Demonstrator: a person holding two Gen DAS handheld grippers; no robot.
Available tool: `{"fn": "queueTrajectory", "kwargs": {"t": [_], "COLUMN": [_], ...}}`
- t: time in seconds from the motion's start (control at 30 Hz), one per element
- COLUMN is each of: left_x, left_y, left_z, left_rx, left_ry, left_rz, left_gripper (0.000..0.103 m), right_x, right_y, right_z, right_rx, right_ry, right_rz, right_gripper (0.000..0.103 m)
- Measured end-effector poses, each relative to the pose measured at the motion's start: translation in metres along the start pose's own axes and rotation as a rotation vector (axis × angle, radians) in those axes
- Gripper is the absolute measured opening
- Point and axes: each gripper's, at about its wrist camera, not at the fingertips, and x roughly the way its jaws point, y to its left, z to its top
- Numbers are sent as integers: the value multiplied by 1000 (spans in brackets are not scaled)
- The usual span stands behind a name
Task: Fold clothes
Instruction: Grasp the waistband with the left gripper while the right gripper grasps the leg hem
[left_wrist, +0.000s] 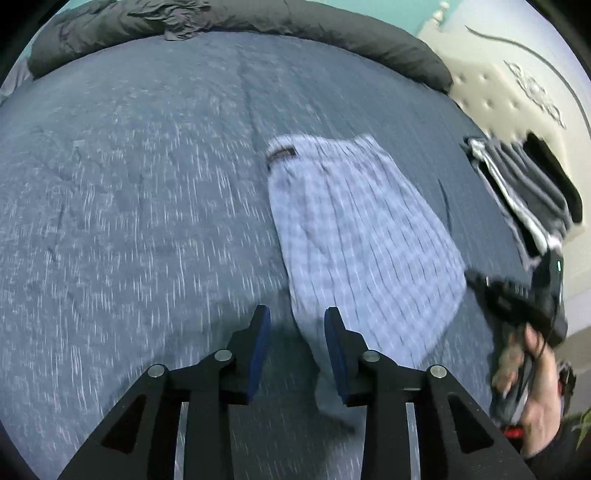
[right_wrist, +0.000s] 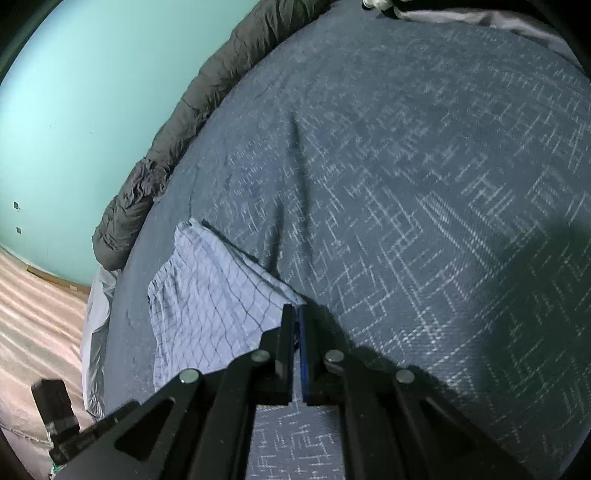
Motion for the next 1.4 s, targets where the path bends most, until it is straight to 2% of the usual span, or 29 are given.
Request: {"fn": "queueTrajectory", "kwargs": {"t": [0.23, 0.27, 0.37, 0.47, 0.57, 0.67, 0.7, 0.93, 1.0, 1.13, 1.2, 1.23, 1.3, 1.4], "left_x": [31, 37, 52, 63, 72, 84, 87, 91, 92, 93, 94, 94, 90, 75], "left_y": [20, 22, 27, 31, 33, 32, 32, 30, 29, 26, 25, 25, 22, 14], "left_z": [53, 60, 76, 86, 93, 95, 96, 97, 97, 97, 97, 98, 98, 101], "left_rx": [-62, -66, -79, -106, -128, -140, -143, -158, -160, -163, -165, -166, -160, -137], "left_ry": [-38, -36, -29, -27, -22, -3, 0, -15, -17, -21, -23, -24, -31, -51], "left_rz": [-18, -30, -62, -98, -132, -143, -146, -182, -187, -197, -202, -204, -207, -208], "left_gripper": [36, 36, 37, 37, 37, 37, 37, 37, 36, 33, 29, 26, 20, 16], "right_x": [-6, -9, -18, -11, 17, 46, 55, 124, 142, 165, 170, 172, 171, 159], "right_y": [9, 11, 27, 47, 69, 95, 105, 151, 157, 160, 158, 157, 155, 160], "right_z": [5, 8, 18, 28, 48, 69, 76, 105, 106, 103, 101, 100, 98, 96], "right_rx": [-58, -67, -141, -208, -243, -308, -344, -520, -562, -589, -581, -575, -563, -589], "right_ry": [-15, -27, -47, -17, 55, 120, 133, 237, 263, 312, 317, 317, 312, 284], "right_rz": [-35, -31, 9, 54, 97, 96, 89, 58, 31, 32, 47, 56, 82, 120], "right_gripper": [7, 10, 30, 31, 32, 57, 59, 59, 59, 58, 42, 37, 17, 8]}}
